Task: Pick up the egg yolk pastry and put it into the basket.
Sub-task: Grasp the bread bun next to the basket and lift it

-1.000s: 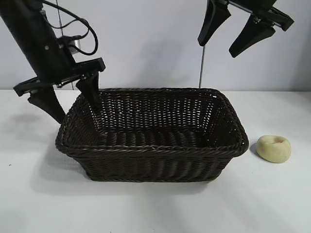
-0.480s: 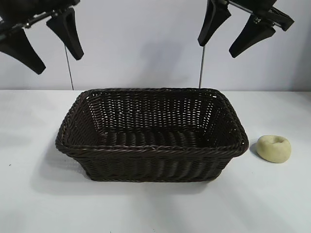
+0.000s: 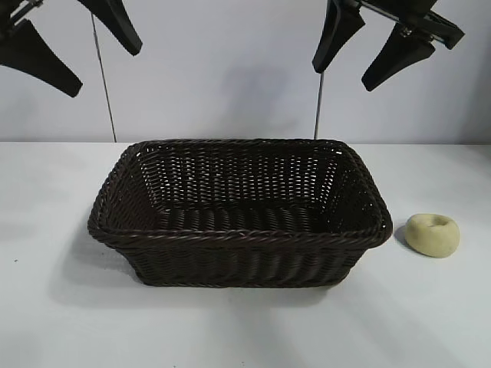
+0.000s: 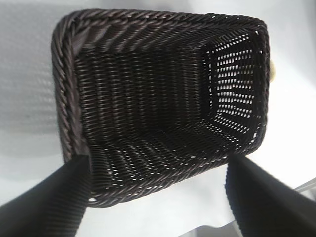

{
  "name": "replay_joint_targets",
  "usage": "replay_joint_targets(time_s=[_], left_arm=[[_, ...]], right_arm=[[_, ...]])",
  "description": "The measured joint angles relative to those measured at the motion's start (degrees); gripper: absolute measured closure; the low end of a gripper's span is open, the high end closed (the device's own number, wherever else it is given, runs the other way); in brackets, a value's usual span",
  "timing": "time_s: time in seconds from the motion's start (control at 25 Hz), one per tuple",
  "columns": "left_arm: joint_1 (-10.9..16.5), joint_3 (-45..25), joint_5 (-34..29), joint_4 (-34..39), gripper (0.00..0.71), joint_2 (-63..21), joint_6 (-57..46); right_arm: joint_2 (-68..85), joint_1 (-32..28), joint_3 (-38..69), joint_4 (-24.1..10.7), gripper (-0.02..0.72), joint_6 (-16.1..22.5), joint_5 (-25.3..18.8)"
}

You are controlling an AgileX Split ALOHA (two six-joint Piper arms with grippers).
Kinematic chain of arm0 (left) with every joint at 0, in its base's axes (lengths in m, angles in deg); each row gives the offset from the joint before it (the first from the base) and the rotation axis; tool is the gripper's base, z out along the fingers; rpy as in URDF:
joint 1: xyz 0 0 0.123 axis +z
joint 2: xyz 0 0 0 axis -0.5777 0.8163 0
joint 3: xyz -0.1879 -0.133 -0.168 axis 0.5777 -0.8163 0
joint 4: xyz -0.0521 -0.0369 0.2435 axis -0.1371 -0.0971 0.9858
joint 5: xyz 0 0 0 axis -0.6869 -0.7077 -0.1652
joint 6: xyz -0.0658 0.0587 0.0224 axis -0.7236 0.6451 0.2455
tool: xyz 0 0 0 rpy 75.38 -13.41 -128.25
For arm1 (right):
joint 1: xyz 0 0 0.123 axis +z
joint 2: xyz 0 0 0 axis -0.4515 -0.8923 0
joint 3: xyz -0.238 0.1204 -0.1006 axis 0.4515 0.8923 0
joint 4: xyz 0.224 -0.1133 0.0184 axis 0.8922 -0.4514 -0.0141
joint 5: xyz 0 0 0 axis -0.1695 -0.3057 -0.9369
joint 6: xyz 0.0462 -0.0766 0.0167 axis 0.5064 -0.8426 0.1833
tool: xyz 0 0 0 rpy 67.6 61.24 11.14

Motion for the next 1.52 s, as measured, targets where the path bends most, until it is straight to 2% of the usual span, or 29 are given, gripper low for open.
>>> replay_joint_targets(time_s=[0.12, 0.36, 0.64, 1.28, 1.52], left_arm=[[0.0, -2.7, 2.9, -2.8, 0.163, 0.0, 1.2], [-0.3, -3.2, 4.9, -3.8, 0.165, 0.1, 1.9], [-2.8, -3.5, 6.0, -3.9, 0.168, 2.9, 1.9], [-2.8, -3.6, 6.4, -3.9, 0.168, 3.1, 1.9], [-2.8, -3.6, 6.4, -3.9, 0.168, 3.1, 1.9]], right_arm=[[0.0, 0.0, 0.0, 0.0, 0.209, 0.0, 0.0], [0.0, 0.0, 0.0, 0.0, 0.209, 0.0, -0.1], [0.0, 0.0, 0.0, 0.0, 0.209, 0.0, -0.2], [0.0, 0.0, 0.0, 0.0, 0.209, 0.0, -0.4], [0.0, -0.2, 0.0, -0.9, 0.209, 0.0, -2.8]])
